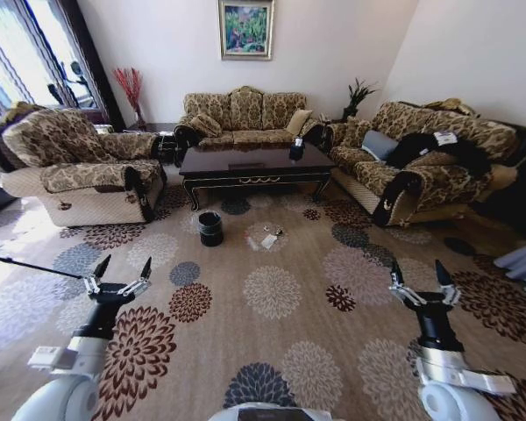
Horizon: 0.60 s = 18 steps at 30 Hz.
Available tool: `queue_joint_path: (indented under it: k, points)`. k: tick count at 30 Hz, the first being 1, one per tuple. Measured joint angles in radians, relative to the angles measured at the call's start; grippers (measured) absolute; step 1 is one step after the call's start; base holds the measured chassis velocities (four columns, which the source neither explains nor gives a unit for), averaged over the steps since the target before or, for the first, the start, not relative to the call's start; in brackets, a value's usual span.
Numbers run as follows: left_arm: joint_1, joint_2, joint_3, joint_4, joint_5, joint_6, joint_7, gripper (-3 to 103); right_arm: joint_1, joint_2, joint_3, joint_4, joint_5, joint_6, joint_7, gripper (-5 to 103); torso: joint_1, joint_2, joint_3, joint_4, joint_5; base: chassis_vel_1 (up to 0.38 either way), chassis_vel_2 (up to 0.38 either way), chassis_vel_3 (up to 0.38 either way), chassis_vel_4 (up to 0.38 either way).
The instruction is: Move to the front of the table and pick up the trash from the floor, then place it into the trash bin.
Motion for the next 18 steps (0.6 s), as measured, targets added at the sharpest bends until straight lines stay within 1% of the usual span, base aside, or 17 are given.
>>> queue_joint_path:
  k: [1, 2, 3, 4, 5, 6, 8, 10, 13, 16, 18]
  points:
    - [0.0, 0.0, 0.0, 0.0, 0.0, 0.0, 0.0, 100, 0.0, 0.0, 0.0, 0.0, 0.0, 0.0, 0.0, 100, 0.0, 0.0, 0.0, 0.0, 0.0, 0.0, 0.0, 0.0, 0.0]
    - [-0.006, -0.006, -0.001, 0.024, 0.001, -0.031, -0.046, 100, 0.0, 0.002, -0.001, -0.004, 0.0, 0.008, -0.004, 100, 0.0, 0.0, 0.0, -0.0002, 0.0003, 0.0, 0.0, 0.0, 0.0]
    - [-0.012, -0.013, -0.003, 0.051, 0.002, -0.063, -0.097, 100, 0.002, 0.003, -0.002, -0.006, 0.0, 0.014, -0.01, 100, 0.0, 0.0, 0.0, -0.0001, -0.0003, 0.0, 0.0, 0.0, 0.0]
    - [-0.014, -0.015, -0.004, 0.06, 0.002, -0.074, -0.112, 100, 0.003, 0.003, -0.003, -0.007, 0.0, 0.016, -0.013, 100, 0.0, 0.0, 0.0, 0.0001, -0.0006, 0.0, 0.0, 0.0, 0.0]
    - [-0.009, -0.017, -0.004, 0.072, -0.029, -0.112, -0.117, 100, 0.008, 0.004, -0.003, -0.008, 0.0, 0.022, -0.023, 100, 0.0, 0.0, 0.0, 0.0, -0.0005, 0.0, 0.0, 0.0, 0.0]
    - [-0.009, -0.017, -0.004, 0.072, -0.029, -0.112, -0.117, 100, 0.008, 0.004, -0.003, -0.008, 0.0, 0.022, -0.023, 100, 0.0, 0.0, 0.0, 0.0, -0.0005, 0.0, 0.0, 0.0, 0.0]
    - [0.001, -0.017, -0.002, 0.075, -0.067, -0.138, -0.1, 100, 0.013, 0.005, -0.003, -0.008, 0.0, 0.026, -0.034, 100, 0.0, 0.0, 0.0, 0.0002, 0.0, 0.0, 0.0, 0.0, 0.0]
    - [0.004, -0.017, 0.005, 0.074, -0.083, -0.142, -0.089, 100, 0.015, 0.006, 0.0, -0.001, -0.005, 0.025, -0.038, 100, 0.0, 0.0, 0.0, 0.0, 0.0001, 0.0, 0.0, 0.0, 0.0]
    - [0.004, -0.018, 0.011, 0.066, -0.083, -0.132, -0.091, 100, 0.013, 0.006, 0.008, 0.01, -0.02, 0.02, -0.032, 100, 0.0, 0.0, 0.0, 0.0001, -0.0002, 0.0, 0.0, 0.0, 0.0]
    - [0.0, -0.022, 0.021, 0.037, -0.079, -0.106, -0.12, 100, 0.004, 0.004, 0.026, 0.028, -0.042, 0.015, -0.026, 100, 0.0, 0.0, 0.0, 0.0, 0.0, 0.0, 0.0, 0.0, 0.0]
    - [-0.003, -0.022, 0.024, 0.03, -0.075, -0.102, -0.126, 100, 0.002, 0.003, 0.03, 0.035, -0.046, 0.013, -0.025, 100, 0.0, 0.0, 0.0, 0.0, 0.0, 0.0, 0.0, 0.0, 0.0]
